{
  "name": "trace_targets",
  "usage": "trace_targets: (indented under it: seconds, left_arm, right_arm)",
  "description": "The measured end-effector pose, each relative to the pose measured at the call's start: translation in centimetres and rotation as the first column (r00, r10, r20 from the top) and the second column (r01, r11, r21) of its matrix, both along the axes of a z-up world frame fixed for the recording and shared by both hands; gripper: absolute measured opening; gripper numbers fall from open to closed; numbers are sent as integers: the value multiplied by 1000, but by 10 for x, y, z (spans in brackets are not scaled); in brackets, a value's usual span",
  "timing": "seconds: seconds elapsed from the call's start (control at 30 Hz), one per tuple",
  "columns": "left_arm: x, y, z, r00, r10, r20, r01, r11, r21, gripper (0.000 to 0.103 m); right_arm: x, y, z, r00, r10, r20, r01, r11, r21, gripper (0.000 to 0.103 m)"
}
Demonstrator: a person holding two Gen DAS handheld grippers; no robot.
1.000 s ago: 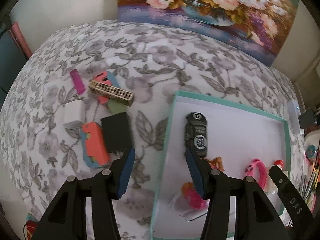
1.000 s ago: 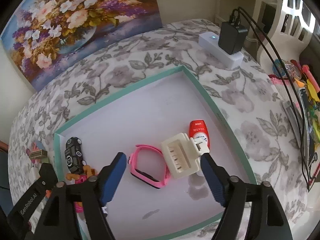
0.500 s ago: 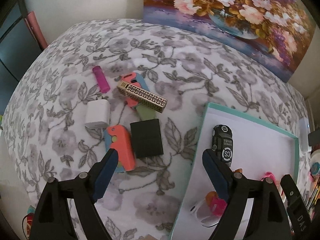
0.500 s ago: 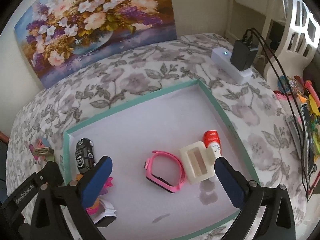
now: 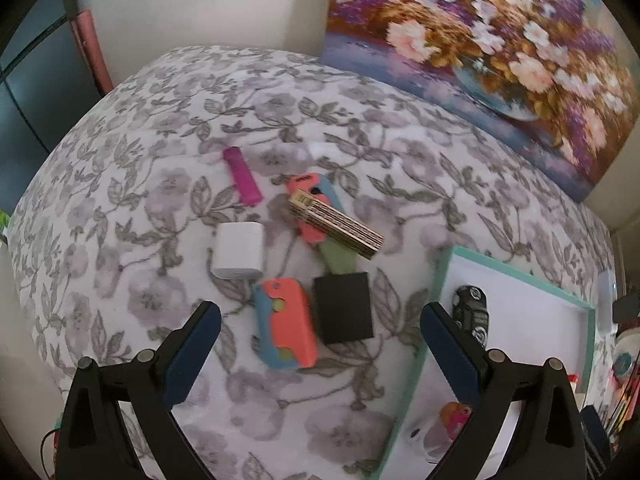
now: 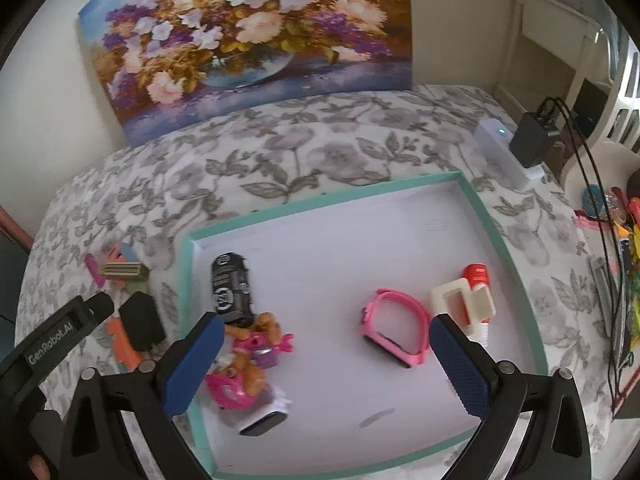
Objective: Organize rigid objects
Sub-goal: 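Move both tools back over the remaining pile of items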
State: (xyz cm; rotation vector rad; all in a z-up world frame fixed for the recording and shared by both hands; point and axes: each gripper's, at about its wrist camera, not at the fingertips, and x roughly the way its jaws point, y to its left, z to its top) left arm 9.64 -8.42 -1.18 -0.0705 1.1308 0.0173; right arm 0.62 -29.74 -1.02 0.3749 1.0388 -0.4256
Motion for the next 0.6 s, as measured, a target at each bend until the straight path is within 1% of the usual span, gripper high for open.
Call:
trace_targets:
  seconds: [0.13,0.2,0.33,0.47,0.6]
  left_arm:
    - [4,19,4,999,40,12,-40,999,-22,100]
    - [5,30,10,997,68,40,-67,997,-43,100]
    - [8,43,20,993,76,87,-72,996,-48,100]
    - [13,56,19,993,90,76,-85,994,-68,100]
    - [17,62,22,995,59,75,-56,997,-44,100]
  right_arm:
    - [3,7,2,1000,-2,5,2,1000,9,103]
    - [5,11,3,1000,-1,10,1,1000,16,103]
    - [11,23,5,1000,11,19,-11,999,32,103]
    - [20,38,5,999,35,22,-35,999,35,103]
    - [28,54,6,998,61,30,-62,997,36,103]
